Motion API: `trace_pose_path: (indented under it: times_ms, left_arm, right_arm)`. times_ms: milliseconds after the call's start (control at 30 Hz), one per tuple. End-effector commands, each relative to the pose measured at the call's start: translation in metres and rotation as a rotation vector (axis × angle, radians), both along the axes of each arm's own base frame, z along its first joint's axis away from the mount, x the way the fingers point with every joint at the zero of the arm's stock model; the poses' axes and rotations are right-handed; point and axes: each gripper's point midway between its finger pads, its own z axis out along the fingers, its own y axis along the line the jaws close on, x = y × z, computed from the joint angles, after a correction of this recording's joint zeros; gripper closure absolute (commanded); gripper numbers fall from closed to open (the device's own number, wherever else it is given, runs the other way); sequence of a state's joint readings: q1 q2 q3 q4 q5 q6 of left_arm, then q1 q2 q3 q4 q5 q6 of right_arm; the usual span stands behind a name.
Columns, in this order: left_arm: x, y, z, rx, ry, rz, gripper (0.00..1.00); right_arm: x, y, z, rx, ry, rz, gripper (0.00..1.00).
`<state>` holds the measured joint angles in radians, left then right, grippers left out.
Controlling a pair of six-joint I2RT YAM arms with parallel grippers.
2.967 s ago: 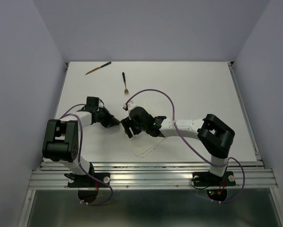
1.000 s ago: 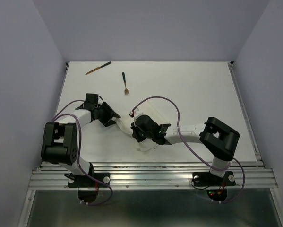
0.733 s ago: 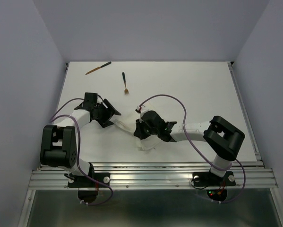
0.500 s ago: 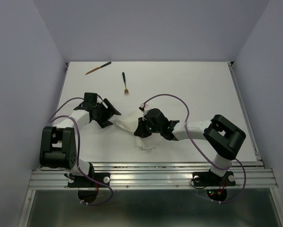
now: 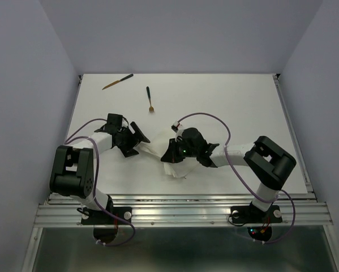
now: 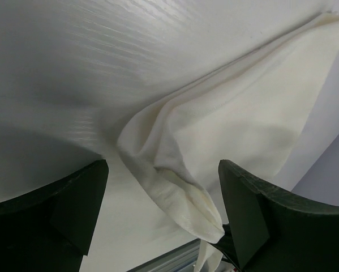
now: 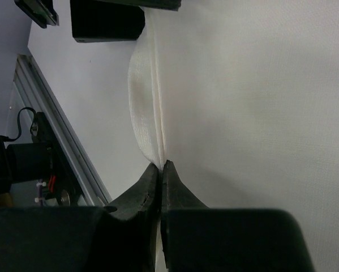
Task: Fold the napkin into a case and place the utensils inside
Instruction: Fold the lower triangle-folded napkin at the center of the board.
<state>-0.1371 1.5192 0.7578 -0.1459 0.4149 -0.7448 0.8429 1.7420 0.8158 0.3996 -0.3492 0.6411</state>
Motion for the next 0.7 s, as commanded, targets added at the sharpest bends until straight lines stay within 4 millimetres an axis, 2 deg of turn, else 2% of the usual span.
trace_pose_path:
  times_ms: [0, 100, 300, 333, 400, 433, 500, 533, 633, 667]
  left_arm:
    - [0.005, -0.018, 0.001, -0.015, -0.024, -0.055, 0.08]
    - [0.009, -0.027, 0.002, -0.024, -0.027, -0.073, 0.12]
    - [0.011, -0.035, 0.002, -0.017, -0.027, -0.083, 0.32]
    - [0.011, -0.035, 0.002, -0.017, -0.027, -0.083, 0.41]
    - [0.012, -0.035, 0.003, -0.018, -0.029, -0.079, 0.50]
    - [0.012, -0.035, 0.004, -0.018, -0.029, -0.079, 0.60]
    - [0.013, -0.035, 0.005, -0.017, -0.031, -0.081, 0.69]
    - [0.013, -0.036, 0.006, -0.019, -0.034, -0.083, 0.77]
    - [0.014, -0.037, 0.008, -0.021, -0.036, -0.090, 0.93]
    - [0.015, -0.036, 0.008, -0.016, -0.033, -0.094, 0.94]
  right_arm:
    - [0.002, 0.007, 0.035, 0.117, -0.046, 0.022, 0.99]
    - [0.003, 0.006, 0.039, 0.137, -0.043, 0.021, 0.99]
    - [0.007, -0.001, 0.038, 0.171, 0.005, 0.009, 0.99]
    - [0.009, -0.002, 0.040, 0.189, 0.015, 0.006, 0.99]
    - [0.009, -0.004, 0.036, 0.197, 0.036, 0.005, 0.99]
    - [0.010, -0.005, 0.038, 0.214, 0.047, 0.005, 0.99]
    - [0.009, -0.008, 0.034, 0.223, 0.073, 0.011, 0.99]
    - [0.011, -0.010, 0.034, 0.230, 0.088, 0.001, 0.99]
    - [0.013, -0.015, 0.034, 0.258, 0.114, 0.005, 0.99]
    - [0.011, -0.014, 0.034, 0.276, 0.136, 0.010, 0.99]
